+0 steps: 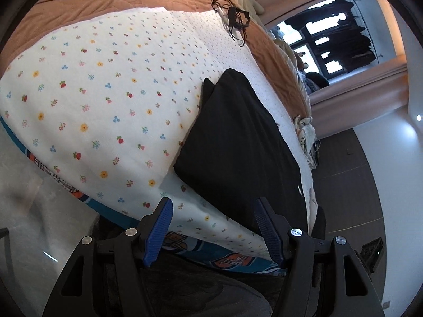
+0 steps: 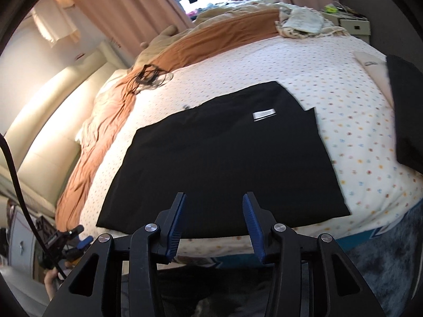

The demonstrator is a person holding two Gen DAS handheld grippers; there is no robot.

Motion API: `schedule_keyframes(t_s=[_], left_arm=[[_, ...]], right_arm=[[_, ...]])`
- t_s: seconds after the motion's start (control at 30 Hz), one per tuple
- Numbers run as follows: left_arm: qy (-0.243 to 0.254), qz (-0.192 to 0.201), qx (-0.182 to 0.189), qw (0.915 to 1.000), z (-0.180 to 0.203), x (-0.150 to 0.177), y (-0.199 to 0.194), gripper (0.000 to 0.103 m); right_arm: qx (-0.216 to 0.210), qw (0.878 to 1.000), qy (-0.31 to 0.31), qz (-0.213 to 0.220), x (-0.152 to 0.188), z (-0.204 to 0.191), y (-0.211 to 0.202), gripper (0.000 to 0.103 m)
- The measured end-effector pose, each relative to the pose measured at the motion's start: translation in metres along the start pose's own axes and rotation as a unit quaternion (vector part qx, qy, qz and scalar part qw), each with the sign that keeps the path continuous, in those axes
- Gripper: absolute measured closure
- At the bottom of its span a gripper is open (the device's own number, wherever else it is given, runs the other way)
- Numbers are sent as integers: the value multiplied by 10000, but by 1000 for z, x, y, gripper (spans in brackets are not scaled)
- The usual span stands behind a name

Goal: Fold large clothes

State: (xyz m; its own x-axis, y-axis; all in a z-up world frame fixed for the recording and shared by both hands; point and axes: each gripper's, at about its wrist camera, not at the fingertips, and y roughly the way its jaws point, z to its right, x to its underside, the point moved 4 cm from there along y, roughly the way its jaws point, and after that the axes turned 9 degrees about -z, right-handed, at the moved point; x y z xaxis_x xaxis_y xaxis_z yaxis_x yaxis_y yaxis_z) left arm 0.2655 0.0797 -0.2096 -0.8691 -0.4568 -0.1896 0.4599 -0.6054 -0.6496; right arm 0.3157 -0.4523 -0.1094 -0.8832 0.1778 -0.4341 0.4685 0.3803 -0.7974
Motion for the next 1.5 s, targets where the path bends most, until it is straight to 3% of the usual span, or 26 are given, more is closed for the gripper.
schedule_keyframes(t_s=[0.23,0.47,0.73,0.8,0.87,0.93,1.03,1.13,1.33,1.5], left_arm=[[-111,-205,120,9997,-3,-2,25,37],[-196,-401,264,9987,-1,-9,53,37],[-310,-339,149,9988,4,-22,73,38],[-361,-278,161,9988,4,-24,77,41],[-429,-256,207,9985,3,-24,80,55],[-465,-264,297,9981,2,-21,80,62],[-422,-231,474,9977,4,-17,75,72],[-241,-97,534,9982,11,-15,65,85],[-263,45,668,9974,15,-14,59,90],[-571,114,885,9944,10,-11,56,90]], right_arm=[[14,9988,-336,-344,7,-34,48,58],[-24,9975,-180,-676,6,-32,95,58],[-148,9962,-293,-808,10,-46,113,58],[-219,9963,-345,-757,10,-53,110,58],[-240,9961,-427,-734,10,-60,110,58],[-156,9952,-548,-799,13,-62,115,58],[162,9905,-549,-1253,27,-55,135,58],[197,9878,-554,-1442,33,-52,140,59],[188,9884,-527,-1414,25,-53,143,60],[339,9890,-540,-1336,3,-50,158,65]])
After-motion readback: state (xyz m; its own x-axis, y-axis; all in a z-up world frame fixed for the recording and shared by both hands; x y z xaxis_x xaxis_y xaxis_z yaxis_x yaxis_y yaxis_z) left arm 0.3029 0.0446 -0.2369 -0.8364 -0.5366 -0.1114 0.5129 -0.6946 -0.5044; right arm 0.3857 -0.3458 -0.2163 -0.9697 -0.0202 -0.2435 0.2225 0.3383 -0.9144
